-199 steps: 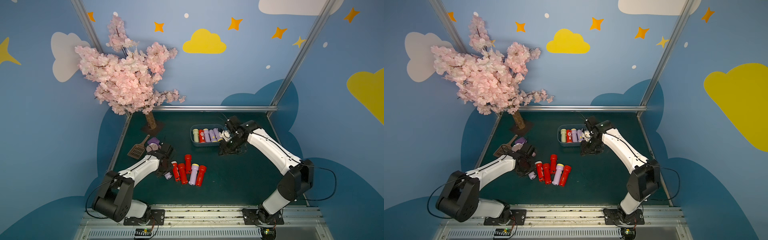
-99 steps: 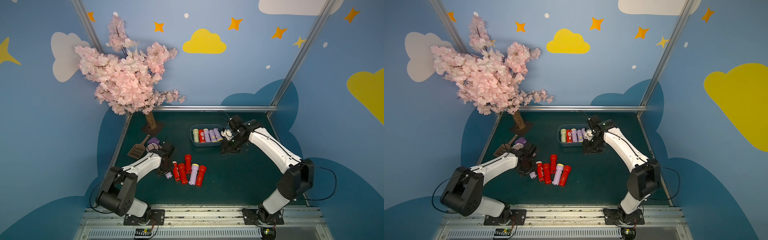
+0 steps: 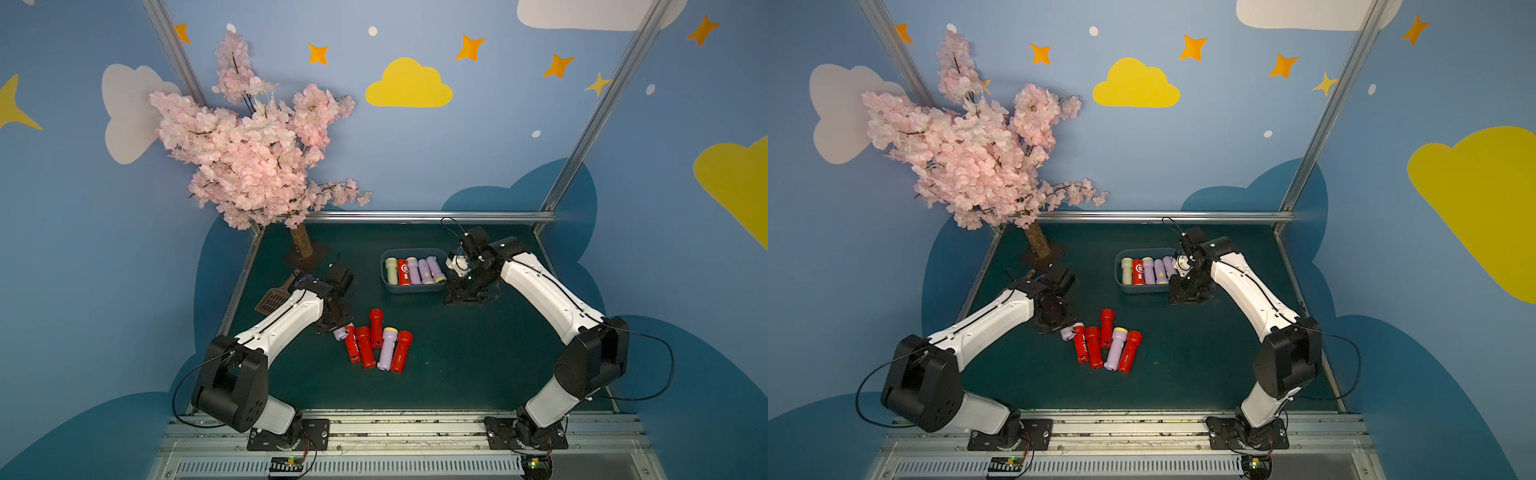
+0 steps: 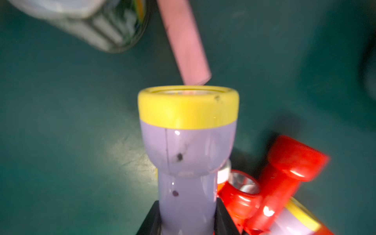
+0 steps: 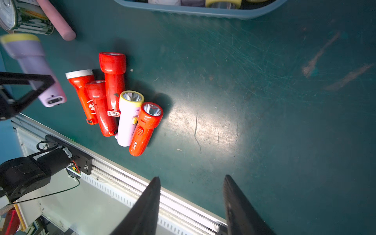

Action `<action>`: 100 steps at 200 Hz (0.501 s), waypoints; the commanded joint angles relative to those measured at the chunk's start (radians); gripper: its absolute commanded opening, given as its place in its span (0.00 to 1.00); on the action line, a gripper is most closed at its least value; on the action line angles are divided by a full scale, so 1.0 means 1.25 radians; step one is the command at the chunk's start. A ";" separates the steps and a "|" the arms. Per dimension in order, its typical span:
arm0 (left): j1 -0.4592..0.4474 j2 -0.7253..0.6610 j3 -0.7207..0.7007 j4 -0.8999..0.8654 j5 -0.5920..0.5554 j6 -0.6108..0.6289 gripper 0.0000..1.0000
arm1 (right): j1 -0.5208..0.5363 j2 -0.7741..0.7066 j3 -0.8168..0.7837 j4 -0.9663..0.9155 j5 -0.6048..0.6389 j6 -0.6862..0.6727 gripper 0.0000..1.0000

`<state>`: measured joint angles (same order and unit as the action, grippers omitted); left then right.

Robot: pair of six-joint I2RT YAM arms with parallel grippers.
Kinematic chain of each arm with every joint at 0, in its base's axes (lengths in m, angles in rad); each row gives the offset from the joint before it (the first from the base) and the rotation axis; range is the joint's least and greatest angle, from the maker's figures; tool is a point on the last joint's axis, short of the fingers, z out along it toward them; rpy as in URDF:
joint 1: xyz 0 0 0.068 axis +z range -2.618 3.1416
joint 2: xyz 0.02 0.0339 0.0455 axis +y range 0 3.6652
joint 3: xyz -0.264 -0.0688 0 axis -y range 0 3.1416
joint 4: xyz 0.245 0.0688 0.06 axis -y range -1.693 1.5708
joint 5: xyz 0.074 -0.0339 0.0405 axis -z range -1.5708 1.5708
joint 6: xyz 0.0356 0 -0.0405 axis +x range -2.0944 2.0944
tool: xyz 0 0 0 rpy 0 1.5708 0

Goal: Put the flashlights into the storage boxes
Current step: Pick up the flashlight from the center of the board, then place the flashlight at the storage box.

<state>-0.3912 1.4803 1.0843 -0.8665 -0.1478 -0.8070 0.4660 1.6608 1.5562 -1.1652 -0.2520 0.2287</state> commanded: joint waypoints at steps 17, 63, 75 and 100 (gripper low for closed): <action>-0.002 0.080 0.149 -0.043 -0.003 0.088 0.15 | -0.007 0.013 0.022 0.001 0.005 0.010 0.51; -0.021 0.217 0.323 -0.016 0.027 0.152 0.13 | -0.016 -0.010 0.005 0.002 0.025 0.025 0.50; -0.026 0.262 0.374 -0.009 0.040 0.171 0.12 | -0.019 -0.018 -0.004 0.002 0.029 0.031 0.50; -0.041 0.368 0.512 -0.014 0.054 0.220 0.11 | -0.026 -0.038 -0.021 0.002 0.040 0.044 0.50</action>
<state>-0.4255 1.8549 1.5864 -0.8879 -0.1116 -0.6170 0.4431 1.6630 1.5497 -1.1614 -0.2272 0.2581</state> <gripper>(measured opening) 0.356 0.505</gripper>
